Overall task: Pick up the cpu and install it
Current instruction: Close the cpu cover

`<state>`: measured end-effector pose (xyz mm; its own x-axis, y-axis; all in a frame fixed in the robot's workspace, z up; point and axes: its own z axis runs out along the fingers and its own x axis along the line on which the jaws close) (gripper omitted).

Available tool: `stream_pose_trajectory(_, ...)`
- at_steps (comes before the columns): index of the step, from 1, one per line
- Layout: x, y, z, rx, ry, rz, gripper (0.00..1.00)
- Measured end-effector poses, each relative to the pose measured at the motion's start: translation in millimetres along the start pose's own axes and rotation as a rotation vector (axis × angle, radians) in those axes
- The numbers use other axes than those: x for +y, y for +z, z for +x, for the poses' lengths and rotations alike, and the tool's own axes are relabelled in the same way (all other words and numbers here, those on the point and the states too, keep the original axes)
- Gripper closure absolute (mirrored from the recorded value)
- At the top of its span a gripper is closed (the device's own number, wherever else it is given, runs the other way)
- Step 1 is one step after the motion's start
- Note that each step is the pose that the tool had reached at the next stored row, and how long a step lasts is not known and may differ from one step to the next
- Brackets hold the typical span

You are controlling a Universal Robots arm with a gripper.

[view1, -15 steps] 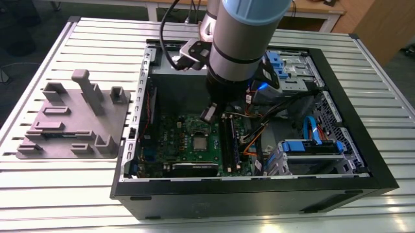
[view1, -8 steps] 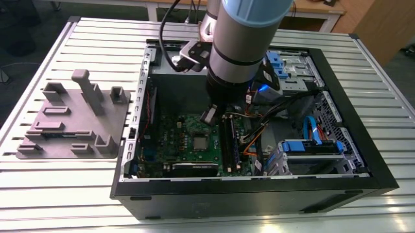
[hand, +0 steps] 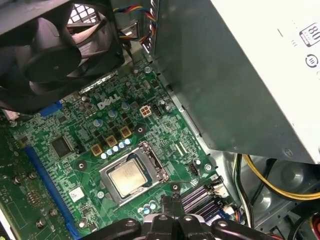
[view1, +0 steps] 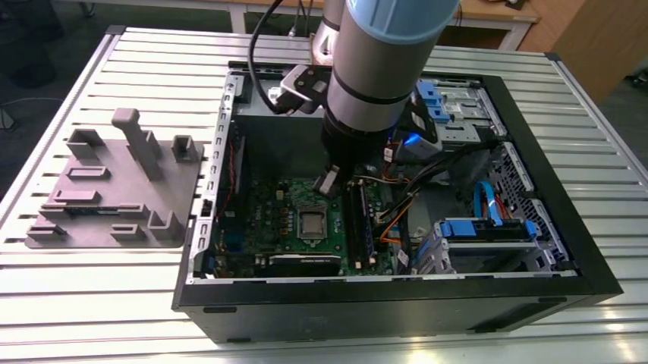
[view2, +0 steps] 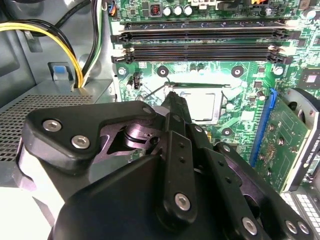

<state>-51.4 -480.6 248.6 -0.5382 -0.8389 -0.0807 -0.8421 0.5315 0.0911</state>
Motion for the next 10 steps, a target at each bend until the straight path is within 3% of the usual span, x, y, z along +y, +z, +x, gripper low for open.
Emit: stream_pose_trajectory(10,3.4,-0.3,11.6,0.0008,-0.001,0.0004,0.9)
